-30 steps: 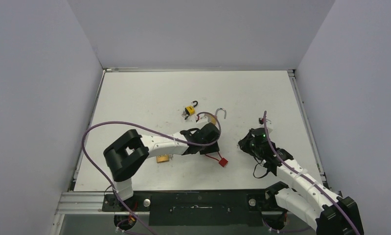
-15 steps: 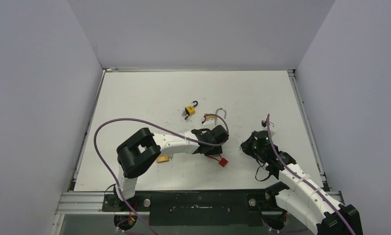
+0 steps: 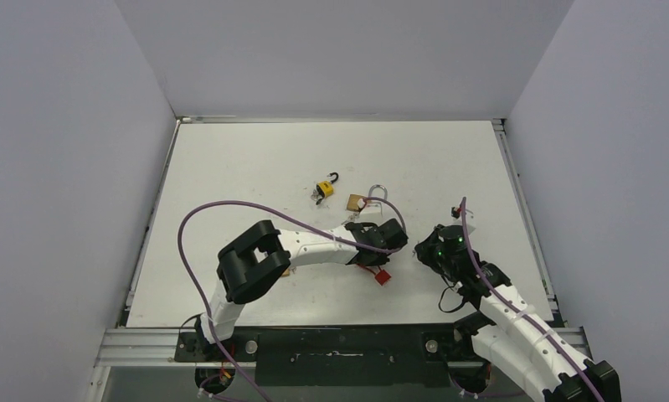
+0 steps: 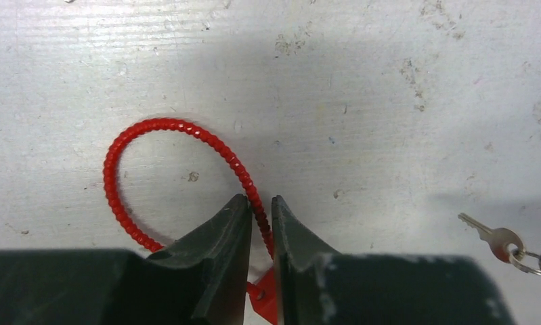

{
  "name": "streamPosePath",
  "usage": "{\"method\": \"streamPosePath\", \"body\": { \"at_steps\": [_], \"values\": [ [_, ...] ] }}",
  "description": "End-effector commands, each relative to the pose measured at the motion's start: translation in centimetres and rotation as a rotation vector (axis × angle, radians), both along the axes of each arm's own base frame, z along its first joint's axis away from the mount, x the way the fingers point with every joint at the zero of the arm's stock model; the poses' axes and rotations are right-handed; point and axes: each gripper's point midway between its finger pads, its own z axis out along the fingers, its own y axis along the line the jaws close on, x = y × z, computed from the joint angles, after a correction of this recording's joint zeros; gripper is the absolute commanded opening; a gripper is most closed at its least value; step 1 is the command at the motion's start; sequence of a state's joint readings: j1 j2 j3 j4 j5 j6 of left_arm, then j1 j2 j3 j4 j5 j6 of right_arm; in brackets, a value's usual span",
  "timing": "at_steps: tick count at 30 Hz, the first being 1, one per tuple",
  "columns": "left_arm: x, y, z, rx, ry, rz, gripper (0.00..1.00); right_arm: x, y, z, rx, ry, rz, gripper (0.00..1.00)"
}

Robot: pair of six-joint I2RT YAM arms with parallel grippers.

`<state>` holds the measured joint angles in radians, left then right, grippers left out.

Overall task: Unlock with the key
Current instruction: Pick up the lock from the center of the board, then place the lock at the center of the board.

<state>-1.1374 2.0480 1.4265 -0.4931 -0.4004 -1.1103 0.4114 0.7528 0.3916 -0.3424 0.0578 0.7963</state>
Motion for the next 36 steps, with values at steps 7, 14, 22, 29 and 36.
{"method": "streamPosePath", "body": {
  "at_steps": [7,14,22,29,36],
  "values": [
    [-1.3,0.3,-0.8,0.018,0.049,-0.094,0.0,0.5,-0.3,0.8,0.001,-0.04,-0.017,0.0],
    [-3.1,-4.2,5.7,-0.385,0.05,-0.302,0.0,0.3,0.4,0.4,0.029,-0.031,0.016,0.0],
    [-7.0,-7.2,12.9,-0.809,0.037,-0.558,0.0,0.2,0.6,-0.4,0.014,0.004,0.042,0.0],
    [-7.4,-6.6,14.3,-0.988,0.037,-0.605,0.0,0.0,1.1,-0.6,0.006,0.037,0.084,0.0],
    [-7.1,-5.8,14.2,-1.167,0.077,-0.608,0.0,-0.4,3.6,-1.1,0.066,0.069,0.211,0.0]
  ]
}}
